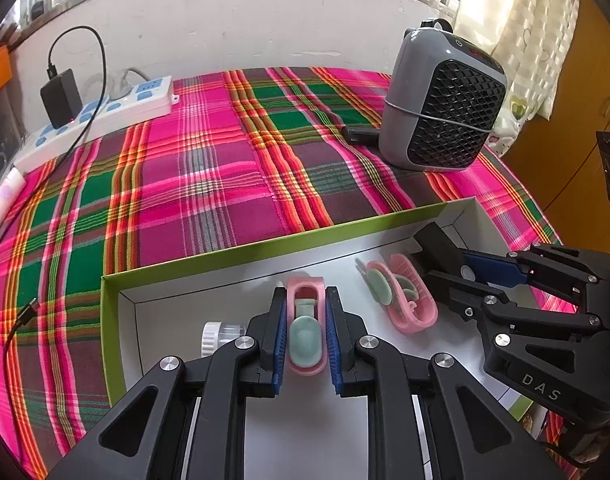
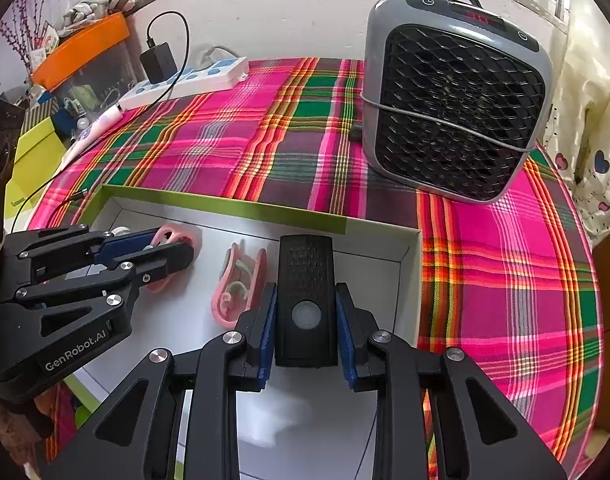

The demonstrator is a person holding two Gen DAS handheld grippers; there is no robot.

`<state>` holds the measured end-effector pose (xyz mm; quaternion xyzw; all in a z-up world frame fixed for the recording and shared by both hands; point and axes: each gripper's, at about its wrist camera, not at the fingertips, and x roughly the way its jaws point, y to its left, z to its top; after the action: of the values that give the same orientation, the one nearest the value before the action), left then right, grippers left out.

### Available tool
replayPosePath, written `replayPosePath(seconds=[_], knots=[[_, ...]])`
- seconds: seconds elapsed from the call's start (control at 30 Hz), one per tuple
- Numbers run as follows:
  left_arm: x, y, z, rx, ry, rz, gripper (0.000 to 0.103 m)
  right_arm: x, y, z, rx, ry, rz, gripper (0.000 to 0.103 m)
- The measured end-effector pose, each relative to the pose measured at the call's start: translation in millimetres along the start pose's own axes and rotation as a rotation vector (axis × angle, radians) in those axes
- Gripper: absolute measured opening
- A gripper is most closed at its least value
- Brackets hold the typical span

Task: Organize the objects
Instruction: 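Open both tools to release the pink holder and black device in the box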

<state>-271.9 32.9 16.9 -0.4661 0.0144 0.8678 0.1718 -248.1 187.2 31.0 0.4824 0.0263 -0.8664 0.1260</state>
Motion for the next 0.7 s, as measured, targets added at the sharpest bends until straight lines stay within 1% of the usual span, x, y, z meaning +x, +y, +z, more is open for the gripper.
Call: replayPosePath(seconds=[0.3, 0.53, 0.6, 0.67, 0.7], knots=[[0.4, 0.6, 0.6, 0.003, 0.002, 0.001, 0.017, 0.2, 1.2, 0.5, 0.007, 0.000, -0.007, 0.028], [0.5, 0.6, 1.0, 0.005, 0.004, -0.006, 0.023, -0.5, -0.7, 0.2, 0.014, -0.004, 0.000, 0.028], [0.4, 0.4, 0.9, 0.002, 0.004, -0.007, 0.025, -1.5, -0.1, 0.3, 0.014, -0.007, 0.004, 0.031], [0.2, 0.3, 0.9, -0.001, 0.005, -0.006, 0.029, -2.0, 0.1, 0.4, 0.015, -0.008, 0.001, 0.038], [0.2, 0.3, 0.8, -0.003, 0.005, -0.005, 0.030, -2.3, -0.2, 0.5, 0.016, -0.010, -0.001, 0.039]])
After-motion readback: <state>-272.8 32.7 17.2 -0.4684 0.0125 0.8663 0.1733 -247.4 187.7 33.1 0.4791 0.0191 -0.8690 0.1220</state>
